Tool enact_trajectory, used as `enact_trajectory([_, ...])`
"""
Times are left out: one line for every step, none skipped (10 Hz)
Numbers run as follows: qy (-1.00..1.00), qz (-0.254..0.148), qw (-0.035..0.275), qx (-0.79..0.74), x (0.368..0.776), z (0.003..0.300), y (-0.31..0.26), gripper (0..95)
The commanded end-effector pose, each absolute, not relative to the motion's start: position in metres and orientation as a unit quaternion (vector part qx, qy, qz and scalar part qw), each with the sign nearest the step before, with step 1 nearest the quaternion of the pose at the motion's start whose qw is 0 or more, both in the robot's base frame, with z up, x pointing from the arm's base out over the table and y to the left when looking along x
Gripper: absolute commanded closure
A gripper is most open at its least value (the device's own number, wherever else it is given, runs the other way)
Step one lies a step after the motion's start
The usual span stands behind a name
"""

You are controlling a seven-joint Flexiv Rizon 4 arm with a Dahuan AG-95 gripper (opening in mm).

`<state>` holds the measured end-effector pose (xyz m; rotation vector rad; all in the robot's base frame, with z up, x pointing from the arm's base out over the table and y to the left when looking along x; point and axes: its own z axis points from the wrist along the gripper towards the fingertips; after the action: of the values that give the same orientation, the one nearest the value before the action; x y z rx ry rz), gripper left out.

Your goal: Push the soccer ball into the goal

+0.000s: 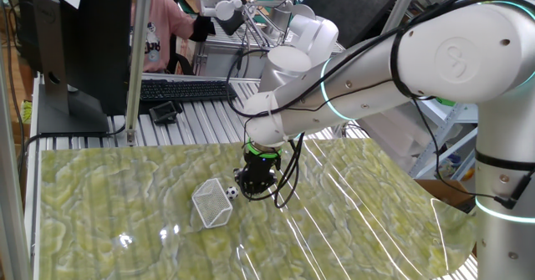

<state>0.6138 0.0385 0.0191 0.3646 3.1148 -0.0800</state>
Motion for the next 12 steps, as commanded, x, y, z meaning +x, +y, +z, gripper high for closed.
enact_trajectory([0.993,-0.025,0.0,0.118,0.6133,0.02,0.0388,95.0])
enact_trajectory([0.992,-0.025,-0.002,0.12,0.6133,0.02,0.0388,95.0])
enact_trajectory([0.992,-0.025,-0.002,0.122,0.6133,0.02,0.0388,95.0])
enact_trajectory([0.992,-0.026,-0.001,0.124,0.6133,0.02,0.0388,95.0])
enact_trajectory([0.992,-0.026,-0.001,0.123,0.6133,0.02,0.0388,95.0])
enact_trajectory([0.992,-0.025,-0.001,0.124,0.6133,0.02,0.0388,95.0])
enact_trajectory([0.992,-0.03,0.002,0.124,0.6133,0.02,0.0388,95.0])
enact_trajectory([0.992,-0.041,0.003,0.119,0.6133,0.02,0.0388,95.0])
enact_trajectory([0.993,-0.036,-0.005,0.113,0.6133,0.02,0.0388,95.0])
enact_trajectory([0.994,-0.037,-0.011,0.1,0.6133,0.02,0.0388,95.0])
enact_trajectory([0.995,-0.036,-0.011,0.093,0.6133,0.02,0.0388,95.0])
enact_trajectory([0.996,-0.037,-0.009,0.087,0.6133,0.02,0.0388,95.0])
